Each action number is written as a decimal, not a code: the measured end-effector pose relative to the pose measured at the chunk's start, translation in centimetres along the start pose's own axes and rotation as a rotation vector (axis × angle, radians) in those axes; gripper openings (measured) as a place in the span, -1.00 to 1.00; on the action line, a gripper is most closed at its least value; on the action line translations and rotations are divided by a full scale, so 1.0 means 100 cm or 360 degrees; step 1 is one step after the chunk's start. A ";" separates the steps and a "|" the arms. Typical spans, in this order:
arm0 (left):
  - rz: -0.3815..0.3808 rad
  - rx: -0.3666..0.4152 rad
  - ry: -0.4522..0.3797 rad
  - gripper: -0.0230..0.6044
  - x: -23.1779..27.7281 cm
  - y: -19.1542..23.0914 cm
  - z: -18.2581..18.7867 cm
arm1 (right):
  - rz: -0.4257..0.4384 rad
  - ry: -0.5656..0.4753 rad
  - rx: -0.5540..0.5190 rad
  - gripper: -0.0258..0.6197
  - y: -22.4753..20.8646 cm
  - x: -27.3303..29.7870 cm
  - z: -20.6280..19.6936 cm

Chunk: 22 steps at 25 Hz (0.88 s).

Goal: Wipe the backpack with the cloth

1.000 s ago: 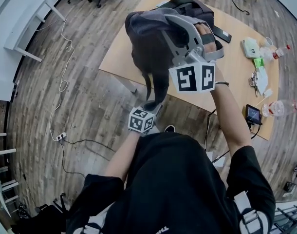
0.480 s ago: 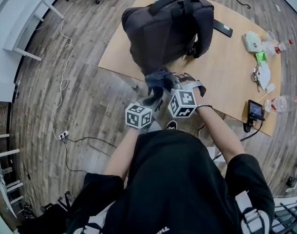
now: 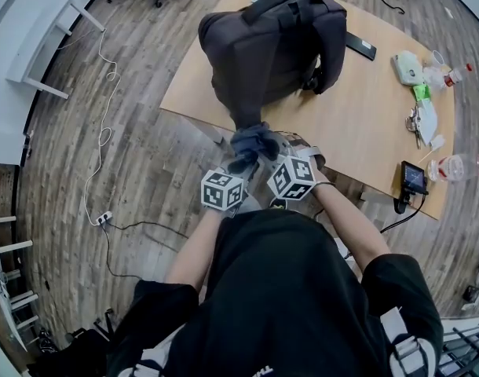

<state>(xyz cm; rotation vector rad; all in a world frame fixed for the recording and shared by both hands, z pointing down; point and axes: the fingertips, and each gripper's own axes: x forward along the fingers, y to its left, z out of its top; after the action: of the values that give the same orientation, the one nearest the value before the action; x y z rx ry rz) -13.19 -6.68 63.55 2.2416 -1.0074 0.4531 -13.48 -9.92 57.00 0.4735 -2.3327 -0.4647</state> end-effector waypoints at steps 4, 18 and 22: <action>-0.0037 -0.0010 -0.0056 -0.78 -0.004 -0.004 0.002 | -0.0364 -0.0177 0.0064 -0.66 -0.071 -0.022 0.036; -0.0148 0.0115 -0.0009 -0.78 0.001 -0.029 -0.013 | -0.1006 -0.0498 -0.0243 -0.66 -0.249 -0.142 0.172; -0.0170 0.0118 0.0009 -0.78 0.003 -0.035 -0.015 | -0.1047 -0.0473 -0.0268 -0.66 -0.242 -0.138 0.169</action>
<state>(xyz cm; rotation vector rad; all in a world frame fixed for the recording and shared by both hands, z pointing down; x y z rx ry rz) -10.43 -4.07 63.45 2.3454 -0.8762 0.4564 -10.85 -21.34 26.57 1.1621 -2.3427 -1.0912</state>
